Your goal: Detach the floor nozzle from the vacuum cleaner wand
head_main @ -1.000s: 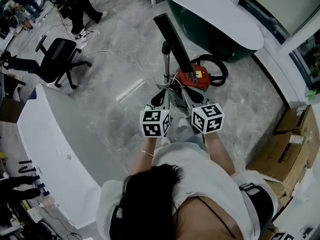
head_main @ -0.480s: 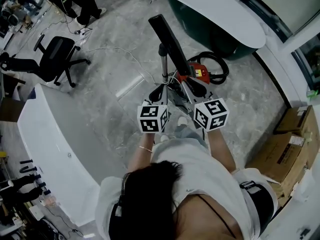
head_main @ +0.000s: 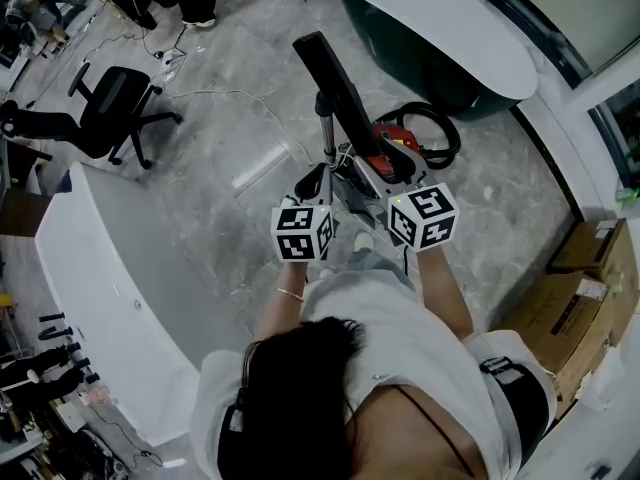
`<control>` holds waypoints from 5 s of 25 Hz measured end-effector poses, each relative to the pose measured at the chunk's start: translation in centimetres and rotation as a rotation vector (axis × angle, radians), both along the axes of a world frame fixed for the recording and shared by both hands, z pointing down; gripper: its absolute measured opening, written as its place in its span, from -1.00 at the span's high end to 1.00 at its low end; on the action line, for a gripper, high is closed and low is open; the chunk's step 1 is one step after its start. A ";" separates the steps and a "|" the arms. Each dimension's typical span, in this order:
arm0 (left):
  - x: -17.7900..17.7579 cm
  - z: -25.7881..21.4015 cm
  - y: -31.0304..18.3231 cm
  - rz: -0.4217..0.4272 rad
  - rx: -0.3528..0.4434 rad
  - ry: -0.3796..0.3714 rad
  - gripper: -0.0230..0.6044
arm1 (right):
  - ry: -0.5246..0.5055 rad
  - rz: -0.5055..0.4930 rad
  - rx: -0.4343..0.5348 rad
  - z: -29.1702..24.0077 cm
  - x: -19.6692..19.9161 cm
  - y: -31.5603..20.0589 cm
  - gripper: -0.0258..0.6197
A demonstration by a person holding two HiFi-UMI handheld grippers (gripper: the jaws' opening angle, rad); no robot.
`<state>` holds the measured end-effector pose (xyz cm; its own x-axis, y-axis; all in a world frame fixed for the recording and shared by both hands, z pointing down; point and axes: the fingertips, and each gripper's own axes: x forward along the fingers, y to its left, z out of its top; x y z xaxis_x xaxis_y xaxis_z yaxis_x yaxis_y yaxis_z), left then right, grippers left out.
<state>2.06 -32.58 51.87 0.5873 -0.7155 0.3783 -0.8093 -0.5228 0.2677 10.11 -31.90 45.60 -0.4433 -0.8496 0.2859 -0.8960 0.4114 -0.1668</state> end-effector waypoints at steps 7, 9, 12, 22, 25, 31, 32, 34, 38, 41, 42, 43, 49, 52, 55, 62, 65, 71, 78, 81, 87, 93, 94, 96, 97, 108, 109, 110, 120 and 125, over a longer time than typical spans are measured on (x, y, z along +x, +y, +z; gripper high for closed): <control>-0.3 0.3 -0.9 -0.030 -0.005 -0.003 0.91 | 0.025 -0.060 -0.022 0.7 -0.2 -1.9 0.17; -0.2 0.3 -1.1 -0.036 -0.006 -0.004 0.91 | 0.034 -0.079 -0.033 0.9 -0.4 -2.4 0.15; -0.2 0.2 -1.5 -0.044 -0.005 -0.007 0.91 | 0.042 -0.098 -0.050 1.3 -0.4 -3.2 0.14; -0.3 0.7 -2.6 -0.062 -0.012 -0.015 0.91 | 0.075 -0.195 -0.097 2.9 -1.5 -5.4 0.12; -0.4 0.7 -2.9 -0.065 -0.014 -0.020 0.91 | 0.087 -0.237 -0.114 3.2 -2.0 -5.8 0.11; -0.6 1.0 -3.2 -0.079 -0.014 -0.025 0.91 | 0.105 -0.287 -0.141 4.3 -2.8 -6.4 0.12; -0.7 1.0 -3.2 -0.082 -0.015 -0.026 0.91 | 0.110 -0.288 -0.142 4.5 -2.8 -6.5 0.12; -0.8 1.1 -3.2 -0.085 -0.017 -0.028 0.91 | 0.119 -0.289 -0.145 4.7 -2.9 -6.7 0.12; -1.0 1.4 -3.3 -0.089 -0.022 -0.033 0.91 | 0.133 -0.307 -0.152 5.0 -3.2 -7.1 0.12; -1.0 1.4 -3.5 -0.095 -0.021 -0.034 0.91 | 0.142 -0.321 -0.157 5.2 -3.4 -7.2 0.12; -1.0 1.4 -3.5 -0.097 -0.020 -0.033 0.91 | 0.145 -0.326 -0.160 5.3 -3.5 -7.2 0.12; -1.0 1.4 -3.6 -0.100 -0.018 -0.031 0.91 | 0.150 -0.332 -0.163 5.4 -3.6 -7.2 0.12; -1.2 1.5 -3.8 -0.104 -0.022 -0.035 0.91 | 0.150 -0.352 -0.180 5.8 -4.1 -7.2 0.12; -1.3 1.8 -3.9 -0.106 -0.026 -0.043 0.91 | 0.146 -0.353 -0.182 5.8 -4.1 -7.3 0.28; -1.2 1.9 -4.0 -0.110 -0.027 -0.043 0.91 | 0.143 -0.362 -0.188 5.8 -4.1 -7.3 0.39; -1.5 2.0 -4.3 -0.113 -0.028 -0.043 0.91 | 0.141 -0.394 -0.206 5.9 -4.6 -7.0 0.45; -1.4 2.3 -4.3 -0.108 -0.036 -0.045 0.91 | 0.145 -0.400 -0.211 6.0 -4.7 -6.9 0.49; -1.5 2.3 -4.9 -0.101 -0.028 -0.043 0.91 | 0.155 -0.400 -0.218 5.9 -5.0 -6.9 0.54; -1.1 2.4 -5.9 -0.090 -0.009 -0.070 0.88 | 0.125 -0.411 -0.231 5.4 -4.6 -6.9 0.57; -0.6 2.6 -6.5 -0.055 -0.007 -0.088 0.63 | 0.116 -0.420 -0.237 5.2 -4.6 -6.8 0.57; 0.5 3.6 -8.3 0.001 -0.002 -0.109 0.45 | 0.103 -0.437 -0.247 5.1 -4.5 -6.8 0.58; 1.8 3.9 -9.9 0.030 0.038 -0.106 0.34 | 0.092 -0.452 -0.255 5.0 -4.1 -6.8 0.59; 2.1 4.0 -10.1 0.043 0.041 -0.106 0.31 | 0.089 -0.458 -0.258 5.0 -4.0 -6.8 0.59; 2.6 4.2 -10.7 0.070 0.045 -0.096 0.25 | 0.084 -0.471 -0.263 5.0 -4.0 -6.9 0.60; 2.9 4.2 -11.0 0.084 0.051 -0.087 0.24 | 0.082 -0.476 -0.264 5.0 -4.0 -6.9 0.61; 5.5 4.6 -12.9 0.183 0.084 -0.040 0.19 | 0.054 -0.519 -0.270 4.9 -3.6 -6.7 0.64; 5.6 4.7 -13.0 0.186 0.088 -0.039 0.19 | 0.054 -0.522 -0.272 4.9 -3.6 -6.7 0.64; 5.8 4.7 -13.2 0.187 0.092 -0.038 0.19 | 0.054 -0.525 -0.273 4.9 -3.6 -6.6 0.65; 7.4 5.2 -14.5 0.257 0.090 -0.027 0.22 | 0.048 -0.536 -0.276 4.6 -2.8 -6.8 0.65; 7.7 5.2 -14.5 0.260 0.093 -0.027 0.38 | 0.046 -0.545 -0.284 4.6 -2.8 -6.9 0.65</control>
